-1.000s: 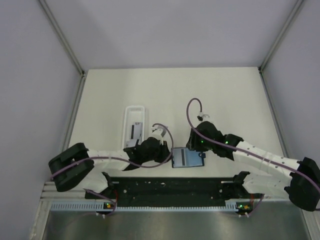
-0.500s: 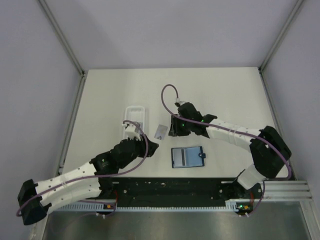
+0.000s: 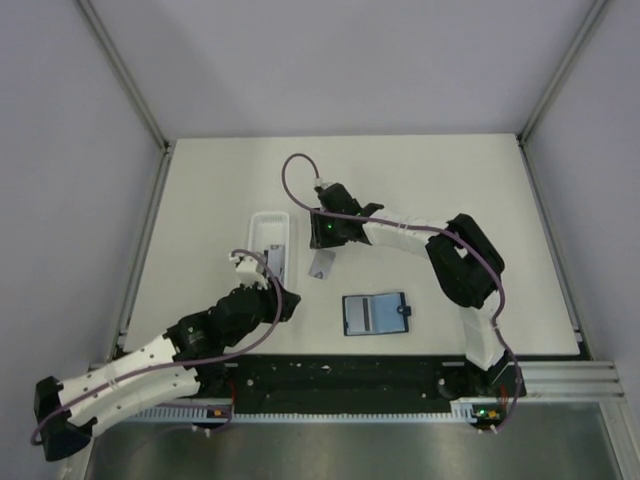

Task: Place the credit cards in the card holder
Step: Move the credit card to the corner of the board.

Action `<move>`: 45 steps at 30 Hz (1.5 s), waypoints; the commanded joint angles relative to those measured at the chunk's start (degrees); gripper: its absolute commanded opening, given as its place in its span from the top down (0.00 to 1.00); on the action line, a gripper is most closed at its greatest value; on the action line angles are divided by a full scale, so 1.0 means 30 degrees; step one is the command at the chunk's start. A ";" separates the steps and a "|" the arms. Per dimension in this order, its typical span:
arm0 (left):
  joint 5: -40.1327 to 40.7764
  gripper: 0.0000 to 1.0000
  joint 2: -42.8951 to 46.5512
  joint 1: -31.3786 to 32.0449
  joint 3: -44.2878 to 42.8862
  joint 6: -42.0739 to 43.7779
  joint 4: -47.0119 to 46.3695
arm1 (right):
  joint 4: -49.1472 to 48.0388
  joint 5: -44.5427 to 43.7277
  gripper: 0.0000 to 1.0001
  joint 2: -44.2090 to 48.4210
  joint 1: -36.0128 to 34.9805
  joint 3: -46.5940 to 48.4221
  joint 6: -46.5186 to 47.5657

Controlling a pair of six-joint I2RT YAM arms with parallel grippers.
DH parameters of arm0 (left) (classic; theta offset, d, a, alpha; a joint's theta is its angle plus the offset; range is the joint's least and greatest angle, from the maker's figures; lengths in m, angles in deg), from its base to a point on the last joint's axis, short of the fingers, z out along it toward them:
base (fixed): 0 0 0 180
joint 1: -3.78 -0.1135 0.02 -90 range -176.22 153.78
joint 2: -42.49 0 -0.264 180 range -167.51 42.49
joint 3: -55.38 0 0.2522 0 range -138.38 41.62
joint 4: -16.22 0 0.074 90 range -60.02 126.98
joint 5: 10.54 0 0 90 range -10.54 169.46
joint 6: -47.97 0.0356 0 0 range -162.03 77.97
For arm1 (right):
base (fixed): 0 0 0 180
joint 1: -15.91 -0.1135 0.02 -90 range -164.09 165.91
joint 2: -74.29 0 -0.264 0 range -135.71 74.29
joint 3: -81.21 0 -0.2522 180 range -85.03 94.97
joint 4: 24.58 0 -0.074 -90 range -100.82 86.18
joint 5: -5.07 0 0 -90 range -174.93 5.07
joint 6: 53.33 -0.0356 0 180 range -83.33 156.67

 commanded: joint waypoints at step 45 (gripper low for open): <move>0.1148 0.57 0.4387 -0.0138 0.0735 -0.0879 0.3412 | 0.7455 -0.6339 0.59 -0.3585 -0.3355 0.2471 -0.0421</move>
